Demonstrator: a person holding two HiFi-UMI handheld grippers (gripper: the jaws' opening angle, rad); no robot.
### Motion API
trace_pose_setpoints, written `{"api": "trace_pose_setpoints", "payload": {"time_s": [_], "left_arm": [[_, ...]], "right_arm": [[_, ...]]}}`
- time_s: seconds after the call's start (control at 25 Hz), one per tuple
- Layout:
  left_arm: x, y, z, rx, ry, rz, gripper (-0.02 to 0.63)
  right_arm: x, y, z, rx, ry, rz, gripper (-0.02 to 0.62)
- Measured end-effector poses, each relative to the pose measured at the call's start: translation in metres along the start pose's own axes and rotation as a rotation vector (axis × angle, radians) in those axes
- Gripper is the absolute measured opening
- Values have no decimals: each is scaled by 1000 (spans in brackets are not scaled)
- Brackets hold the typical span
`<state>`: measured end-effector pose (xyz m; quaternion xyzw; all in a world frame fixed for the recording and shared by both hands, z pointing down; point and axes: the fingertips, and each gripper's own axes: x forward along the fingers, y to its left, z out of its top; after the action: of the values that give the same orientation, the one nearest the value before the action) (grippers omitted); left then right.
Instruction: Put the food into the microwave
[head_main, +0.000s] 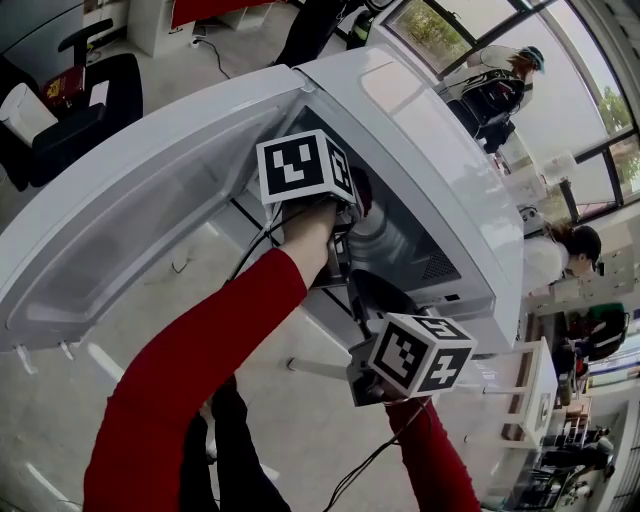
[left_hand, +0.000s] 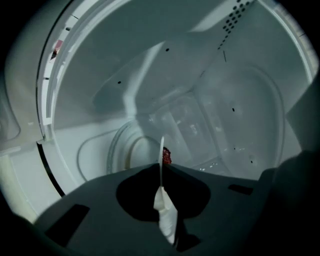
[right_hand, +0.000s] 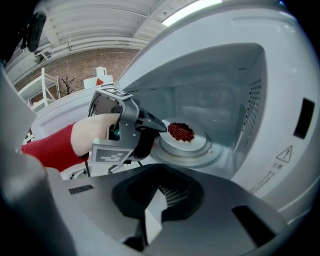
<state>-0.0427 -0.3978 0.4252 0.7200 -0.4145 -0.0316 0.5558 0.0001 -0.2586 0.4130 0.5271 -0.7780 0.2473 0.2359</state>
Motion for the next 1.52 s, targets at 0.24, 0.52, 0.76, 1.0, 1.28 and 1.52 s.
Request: {"api": "trace_pose_setpoints", "payload": {"time_s": [0.24,0.52,0.76,1.0,1.28,1.52], "left_arm": [[-1,2,3,152,-7,67,29],[-1,2,1,256,8,102,58],[1,-2,3,355,0,118,71],[1,-8,5,473,-16,130,83],[-1,-5,9,591,-25,165,94],[-3,-8,8,665,-29,181,100]], "right_arm": [[-2,-2,2,-9,1,-3,14],[0,-2,2,-13,6,-10,14],[-2,-3,7,-18,4,-15,14],[0,-5,5,-19,12,-16,14],[4,-5,5,-20,17,-14,14],[5,-4,5,-21,22,-11,14]]}}
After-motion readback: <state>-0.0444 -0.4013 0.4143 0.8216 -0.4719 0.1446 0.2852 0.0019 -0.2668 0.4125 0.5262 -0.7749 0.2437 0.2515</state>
